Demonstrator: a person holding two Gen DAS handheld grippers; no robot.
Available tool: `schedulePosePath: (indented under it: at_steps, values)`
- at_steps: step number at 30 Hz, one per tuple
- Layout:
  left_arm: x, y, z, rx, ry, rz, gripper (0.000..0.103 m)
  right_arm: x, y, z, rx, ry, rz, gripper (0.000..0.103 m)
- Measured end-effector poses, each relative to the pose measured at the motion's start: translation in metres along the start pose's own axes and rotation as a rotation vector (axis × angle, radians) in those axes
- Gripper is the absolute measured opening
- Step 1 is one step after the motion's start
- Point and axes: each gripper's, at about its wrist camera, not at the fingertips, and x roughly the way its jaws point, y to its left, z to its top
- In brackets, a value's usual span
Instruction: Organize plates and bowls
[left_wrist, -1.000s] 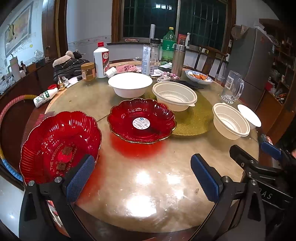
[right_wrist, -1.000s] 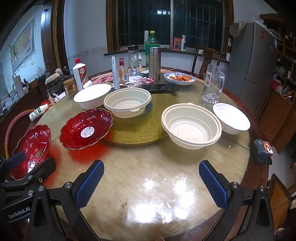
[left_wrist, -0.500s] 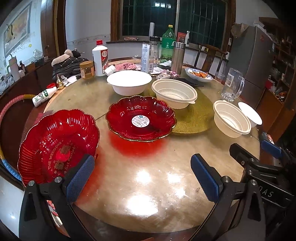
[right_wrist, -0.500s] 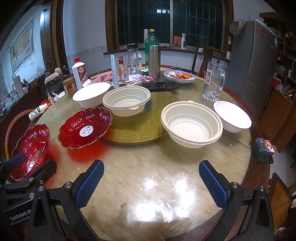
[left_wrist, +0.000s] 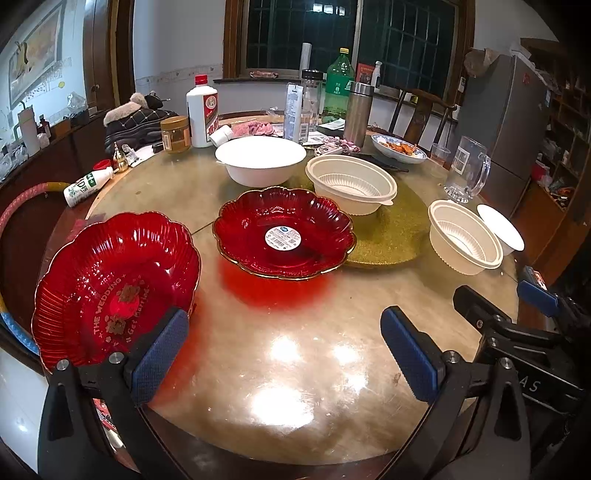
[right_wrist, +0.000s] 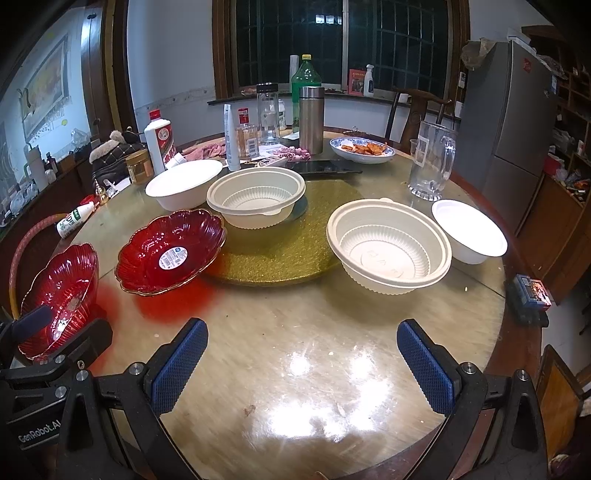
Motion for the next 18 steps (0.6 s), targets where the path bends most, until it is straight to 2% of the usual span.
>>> schedulePosePath:
  at_steps: [11,18]
  values:
    - [0.007,0.004,-0.003,-0.005,0.042,-0.023,0.103,0.003,0.004,0.000,-0.007,0.002,0.022,0.103]
    - [0.008,0.010,-0.006,-0.013,0.059,-0.007,0.103,0.012,0.010,-0.001,-0.012,0.016,0.052,0.103]
